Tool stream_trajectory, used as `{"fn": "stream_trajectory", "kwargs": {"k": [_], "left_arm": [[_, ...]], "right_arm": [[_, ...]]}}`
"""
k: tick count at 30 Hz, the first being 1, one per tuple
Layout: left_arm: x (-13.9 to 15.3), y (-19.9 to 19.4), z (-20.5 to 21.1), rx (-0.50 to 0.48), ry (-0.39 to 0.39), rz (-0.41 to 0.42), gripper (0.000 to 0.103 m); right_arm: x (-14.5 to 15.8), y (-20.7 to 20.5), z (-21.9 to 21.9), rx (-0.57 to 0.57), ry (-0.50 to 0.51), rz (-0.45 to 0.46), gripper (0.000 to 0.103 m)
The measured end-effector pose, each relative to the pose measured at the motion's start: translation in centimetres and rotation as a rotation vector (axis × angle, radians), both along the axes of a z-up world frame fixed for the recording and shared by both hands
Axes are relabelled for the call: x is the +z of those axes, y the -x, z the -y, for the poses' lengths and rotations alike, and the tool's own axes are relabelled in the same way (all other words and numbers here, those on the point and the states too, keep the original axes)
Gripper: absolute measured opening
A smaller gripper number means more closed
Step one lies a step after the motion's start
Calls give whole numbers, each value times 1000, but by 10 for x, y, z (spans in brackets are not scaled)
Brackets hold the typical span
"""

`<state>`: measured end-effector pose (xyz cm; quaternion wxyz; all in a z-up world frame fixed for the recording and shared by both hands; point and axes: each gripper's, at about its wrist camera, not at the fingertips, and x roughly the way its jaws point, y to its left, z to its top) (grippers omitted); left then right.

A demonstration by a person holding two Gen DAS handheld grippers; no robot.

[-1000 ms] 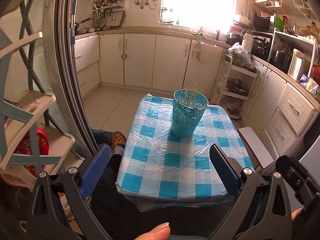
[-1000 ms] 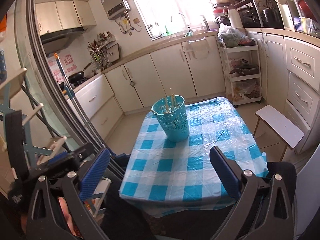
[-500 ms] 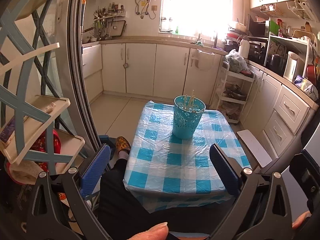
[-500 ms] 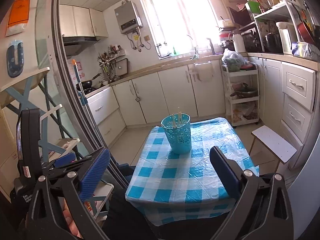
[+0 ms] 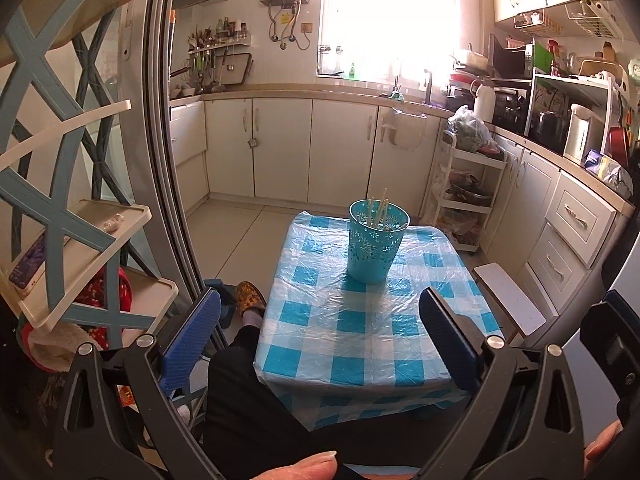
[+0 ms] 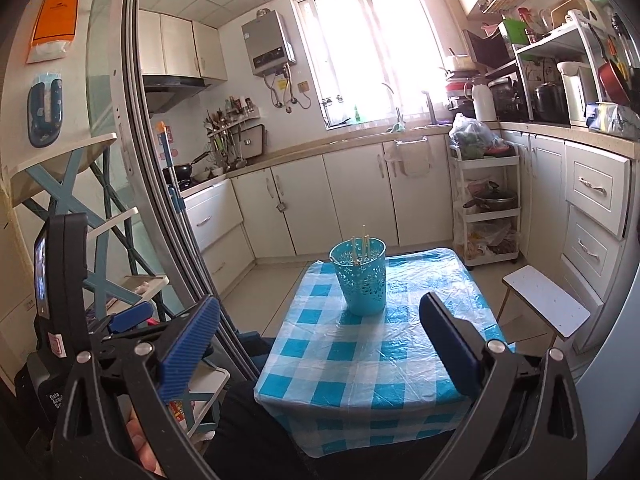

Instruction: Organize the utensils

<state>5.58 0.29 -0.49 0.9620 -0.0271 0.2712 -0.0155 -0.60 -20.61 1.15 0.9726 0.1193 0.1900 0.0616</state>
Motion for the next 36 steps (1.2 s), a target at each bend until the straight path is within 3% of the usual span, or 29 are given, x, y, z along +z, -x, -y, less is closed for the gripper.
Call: {"fn": "stream_trajectory", "kwargs": {"k": [36], "left_arm": [[0, 6, -4, 15, -10, 24, 96]], "right_arm": [[-4, 3, -3, 5, 1, -10, 96]]}}
